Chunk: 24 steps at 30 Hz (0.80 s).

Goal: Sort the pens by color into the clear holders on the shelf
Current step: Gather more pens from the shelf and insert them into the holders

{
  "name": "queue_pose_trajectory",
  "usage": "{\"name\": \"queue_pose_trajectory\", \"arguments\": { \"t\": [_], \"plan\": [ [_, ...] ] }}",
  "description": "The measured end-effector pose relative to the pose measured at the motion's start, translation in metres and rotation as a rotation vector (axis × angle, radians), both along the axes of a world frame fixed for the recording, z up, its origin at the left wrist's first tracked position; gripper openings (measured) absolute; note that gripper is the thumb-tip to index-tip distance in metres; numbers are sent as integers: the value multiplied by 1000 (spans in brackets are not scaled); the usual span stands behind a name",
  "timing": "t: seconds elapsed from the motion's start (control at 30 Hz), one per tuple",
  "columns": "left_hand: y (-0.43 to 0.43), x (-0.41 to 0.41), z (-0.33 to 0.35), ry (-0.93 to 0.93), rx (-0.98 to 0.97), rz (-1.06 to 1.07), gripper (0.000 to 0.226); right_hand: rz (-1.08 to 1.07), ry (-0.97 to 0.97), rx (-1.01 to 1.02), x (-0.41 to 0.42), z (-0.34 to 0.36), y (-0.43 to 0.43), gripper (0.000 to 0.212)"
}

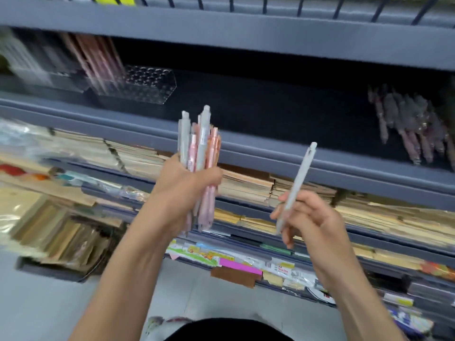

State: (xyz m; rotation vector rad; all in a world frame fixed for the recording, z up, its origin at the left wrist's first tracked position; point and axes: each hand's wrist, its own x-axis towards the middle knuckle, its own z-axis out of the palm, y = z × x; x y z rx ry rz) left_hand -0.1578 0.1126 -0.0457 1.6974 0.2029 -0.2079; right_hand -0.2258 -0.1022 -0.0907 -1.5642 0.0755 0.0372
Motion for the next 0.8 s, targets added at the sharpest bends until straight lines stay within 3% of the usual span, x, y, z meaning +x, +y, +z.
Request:
{"name": "queue_pose_trajectory", "arguments": {
  "t": [0.07,0.2,0.37,0.53,0.8],
  "plan": [
    [33,-10,-10,6,-40,35,20,43,2,11,10,2,32,10],
    [105,-19,-20,-38,-17,170,21,131,-21,0,31,3,106,24],
    [204,-9,-17,-37,-33,239,19,186,-79,23,53,5,210,13],
    [292,12,-14,-11,-101,219,21,117,-134,-18,77,14,297,26],
    [380,52,-18,-19,-178,154,27,-105,-227,-26,116,25,392,14]
  ]
}}
